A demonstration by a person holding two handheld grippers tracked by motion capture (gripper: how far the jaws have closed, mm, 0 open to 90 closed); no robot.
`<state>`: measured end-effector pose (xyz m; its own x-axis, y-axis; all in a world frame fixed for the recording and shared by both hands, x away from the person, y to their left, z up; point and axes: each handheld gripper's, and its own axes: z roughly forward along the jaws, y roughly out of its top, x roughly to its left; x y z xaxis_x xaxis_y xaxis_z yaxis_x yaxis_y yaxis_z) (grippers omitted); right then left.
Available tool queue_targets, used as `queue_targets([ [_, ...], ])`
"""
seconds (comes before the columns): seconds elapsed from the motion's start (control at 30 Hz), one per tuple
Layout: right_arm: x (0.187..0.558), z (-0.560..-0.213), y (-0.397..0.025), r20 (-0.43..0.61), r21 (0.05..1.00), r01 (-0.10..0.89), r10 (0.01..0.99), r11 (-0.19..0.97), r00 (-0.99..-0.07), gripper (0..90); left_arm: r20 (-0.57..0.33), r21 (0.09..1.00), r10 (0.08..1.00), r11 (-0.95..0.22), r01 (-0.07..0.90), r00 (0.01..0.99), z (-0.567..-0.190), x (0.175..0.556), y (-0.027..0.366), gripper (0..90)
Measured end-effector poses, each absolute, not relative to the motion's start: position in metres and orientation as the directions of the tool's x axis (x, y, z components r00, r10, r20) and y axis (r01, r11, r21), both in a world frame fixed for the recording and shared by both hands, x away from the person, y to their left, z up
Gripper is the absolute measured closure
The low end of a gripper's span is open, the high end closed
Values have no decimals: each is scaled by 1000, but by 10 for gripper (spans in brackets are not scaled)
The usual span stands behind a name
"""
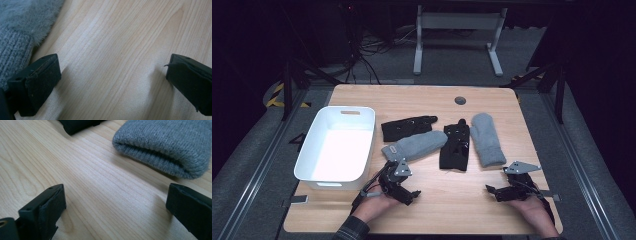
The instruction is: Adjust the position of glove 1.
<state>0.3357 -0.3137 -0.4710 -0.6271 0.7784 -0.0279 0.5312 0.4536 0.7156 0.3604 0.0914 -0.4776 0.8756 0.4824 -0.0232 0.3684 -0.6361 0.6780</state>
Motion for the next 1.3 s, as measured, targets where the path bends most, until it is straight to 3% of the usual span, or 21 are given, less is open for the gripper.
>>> queue_targets([
  [0.17, 335, -471, -314, -30, 717, 527, 775, 456, -631, 50, -24, 681, 477, -636, 364, 879, -478, 361, 92, 1],
  [0.3, 334, -465, -316, -31, 706, 528, 764, 473, -644, 157, -23, 685, 472, -634, 358, 881, -478, 361, 92, 0],
  [0.37, 333, -462, -316, -29, 707, 527, 764, 472, -645, 170, -22, 686, 472, -635, 357, 881, -478, 361, 92, 1],
  [0.43, 331, -453, -317, -24, 722, 518, 765, 458, -644, 254, -17, 689, 468, -635, 350, 884, -479, 361, 92, 3],
  [0.7, 342, -434, -320, -13, 754, 502, 773, 424, -634, 447, -18, 689, 467, -635, 349, 884, -478, 361, 92, 5],
  [0.73, 343, -432, -321, -12, 758, 497, 772, 421, -636, 479, -18, 689, 468, -634, 350, 884, -478, 361, 92, 5],
  [0.87, 353, -422, -322, 2, 774, 484, 763, 408, -647, 760, -18, 690, 466, -634, 349, 884, -478, 361, 92, 5],
  [0.97, 361, -417, -323, 21, 776, 492, 763, 395, -646, 880, -18, 690, 466, -634, 348, 884, -478, 361, 92, 5],
  [1.3, 391, -417, -318, 27, 771, 495, 756, 401, -654, 899, -19, 688, 468, -635, 351, 883, -478, 361, 91, 3],
])
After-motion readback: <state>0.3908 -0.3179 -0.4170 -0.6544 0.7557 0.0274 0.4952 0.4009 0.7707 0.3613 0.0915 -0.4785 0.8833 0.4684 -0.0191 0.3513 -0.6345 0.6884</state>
